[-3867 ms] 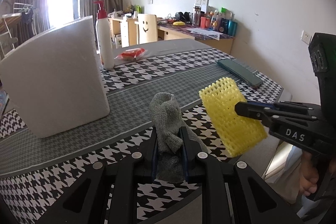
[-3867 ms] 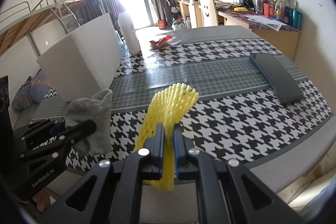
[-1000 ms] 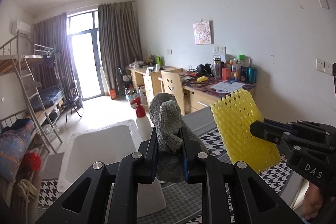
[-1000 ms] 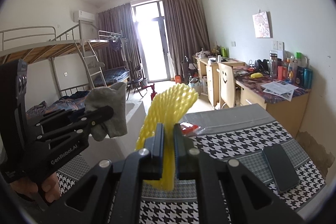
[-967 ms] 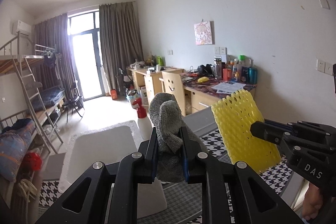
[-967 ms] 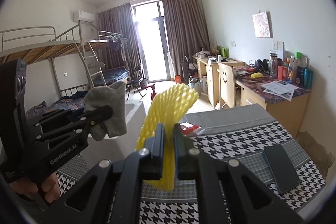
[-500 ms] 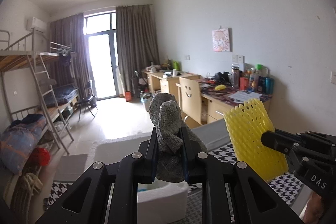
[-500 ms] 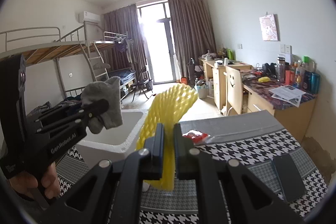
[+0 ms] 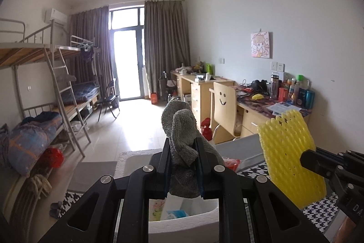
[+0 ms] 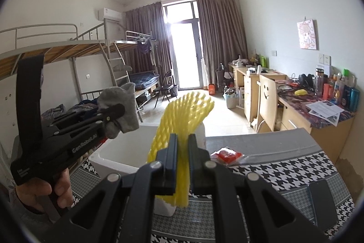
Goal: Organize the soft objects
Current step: 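Open the left tool to drop the grey sock into the foam box, then lower the yellow mesh into the foam box and open the right tool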
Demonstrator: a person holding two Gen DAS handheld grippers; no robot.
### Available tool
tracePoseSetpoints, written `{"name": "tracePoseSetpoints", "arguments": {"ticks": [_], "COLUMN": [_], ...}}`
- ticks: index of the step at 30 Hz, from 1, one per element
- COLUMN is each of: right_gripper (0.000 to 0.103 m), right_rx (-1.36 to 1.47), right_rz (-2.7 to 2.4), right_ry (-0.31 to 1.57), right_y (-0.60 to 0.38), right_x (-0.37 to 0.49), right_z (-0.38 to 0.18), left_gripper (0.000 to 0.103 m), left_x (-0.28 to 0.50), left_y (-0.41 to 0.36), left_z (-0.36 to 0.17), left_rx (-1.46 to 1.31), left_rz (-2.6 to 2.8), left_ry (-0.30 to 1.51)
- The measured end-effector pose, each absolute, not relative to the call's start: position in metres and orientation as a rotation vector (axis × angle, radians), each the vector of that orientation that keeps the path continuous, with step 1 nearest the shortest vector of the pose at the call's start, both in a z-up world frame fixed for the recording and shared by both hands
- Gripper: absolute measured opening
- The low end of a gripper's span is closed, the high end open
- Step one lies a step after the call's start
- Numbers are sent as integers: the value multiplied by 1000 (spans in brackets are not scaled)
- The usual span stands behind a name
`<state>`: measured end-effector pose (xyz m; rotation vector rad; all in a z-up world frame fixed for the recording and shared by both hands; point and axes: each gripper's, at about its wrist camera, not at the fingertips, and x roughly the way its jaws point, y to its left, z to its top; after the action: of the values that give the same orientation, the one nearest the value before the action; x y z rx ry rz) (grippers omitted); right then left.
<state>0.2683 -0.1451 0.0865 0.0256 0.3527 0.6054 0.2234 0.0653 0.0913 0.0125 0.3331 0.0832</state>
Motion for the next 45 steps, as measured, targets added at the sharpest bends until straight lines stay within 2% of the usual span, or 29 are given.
{"name": "tracePoseSetpoints", "arguments": {"ticks": [21,22,24,26,28,31,37,45], "right_gripper": [11,11,11,11,11,11,11,11], "right_rx": [0,0,-2,-3,-2,0,-7,-24], "right_rz": [633,634,632,632,629,631,638,659], "right_ry": [368,367,367,370,374,377,382,380], "right_y": [-128,-128,-128,-128,-127,-125,-118,-107], "right_x": [271,271,272,272,273,273,275,279], "right_z": [84,84,84,84,83,83,83,86], "left_gripper": [21,25,43,77,86,95,102,102], "left_x": [258,259,261,258,251,244,233,225], "left_y": [95,96,98,101,101,104,110,122], "left_z": [71,69,66,65,67,69,74,75], "left_rx": [-41,-43,-47,-46,-35,-38,-45,-47], "left_rz": [110,115,118,128,147,152,177,214], "left_ry": [451,459,472,462,436,421,391,390]}}
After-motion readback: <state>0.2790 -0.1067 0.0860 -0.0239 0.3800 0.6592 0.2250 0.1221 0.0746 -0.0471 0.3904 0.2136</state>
